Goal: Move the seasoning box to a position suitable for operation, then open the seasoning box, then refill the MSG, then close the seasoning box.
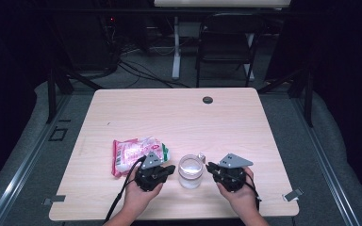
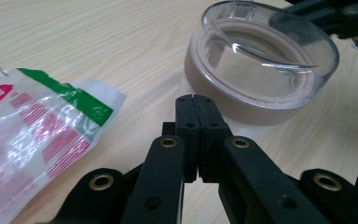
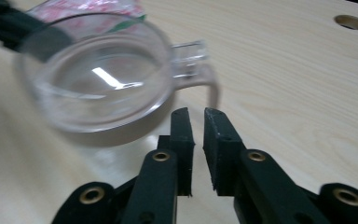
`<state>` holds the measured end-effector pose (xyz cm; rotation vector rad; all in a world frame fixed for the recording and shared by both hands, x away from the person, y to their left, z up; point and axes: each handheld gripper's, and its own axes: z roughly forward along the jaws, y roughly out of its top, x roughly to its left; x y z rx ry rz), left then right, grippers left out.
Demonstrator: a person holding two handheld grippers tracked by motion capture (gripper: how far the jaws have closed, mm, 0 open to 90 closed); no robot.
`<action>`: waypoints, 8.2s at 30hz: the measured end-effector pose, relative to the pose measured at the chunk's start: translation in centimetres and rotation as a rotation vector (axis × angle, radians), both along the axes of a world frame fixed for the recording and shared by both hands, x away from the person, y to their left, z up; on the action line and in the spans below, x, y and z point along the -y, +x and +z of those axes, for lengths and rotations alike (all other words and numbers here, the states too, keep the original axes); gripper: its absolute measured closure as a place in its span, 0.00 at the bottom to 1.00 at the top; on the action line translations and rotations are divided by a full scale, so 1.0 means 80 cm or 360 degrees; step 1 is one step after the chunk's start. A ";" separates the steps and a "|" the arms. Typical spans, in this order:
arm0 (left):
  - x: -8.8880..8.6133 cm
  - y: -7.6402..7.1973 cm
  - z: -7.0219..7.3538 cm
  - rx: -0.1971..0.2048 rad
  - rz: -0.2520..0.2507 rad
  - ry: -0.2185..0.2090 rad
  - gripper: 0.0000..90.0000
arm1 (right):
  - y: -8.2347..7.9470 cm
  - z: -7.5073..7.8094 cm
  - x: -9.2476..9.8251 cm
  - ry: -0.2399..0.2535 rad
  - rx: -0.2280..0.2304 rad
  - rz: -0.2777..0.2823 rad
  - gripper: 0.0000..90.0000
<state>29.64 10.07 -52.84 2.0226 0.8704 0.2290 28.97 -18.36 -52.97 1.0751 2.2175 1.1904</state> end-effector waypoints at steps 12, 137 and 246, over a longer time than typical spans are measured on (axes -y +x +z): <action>-0.017 -0.012 -0.001 0.0008 0.0042 -0.0005 0.91 | 0.041 -0.023 -0.005 -0.0025 -0.0090 0.0066 0.82; 0.015 0.032 0.026 0.0017 -0.0117 0.0063 1.00 | 0.001 0.049 -0.012 0.0143 0.0009 -0.0114 1.00; 0.032 0.017 0.043 0.0116 -0.0181 0.0033 0.69 | -0.044 0.039 -0.035 0.0025 0.0105 0.0032 0.61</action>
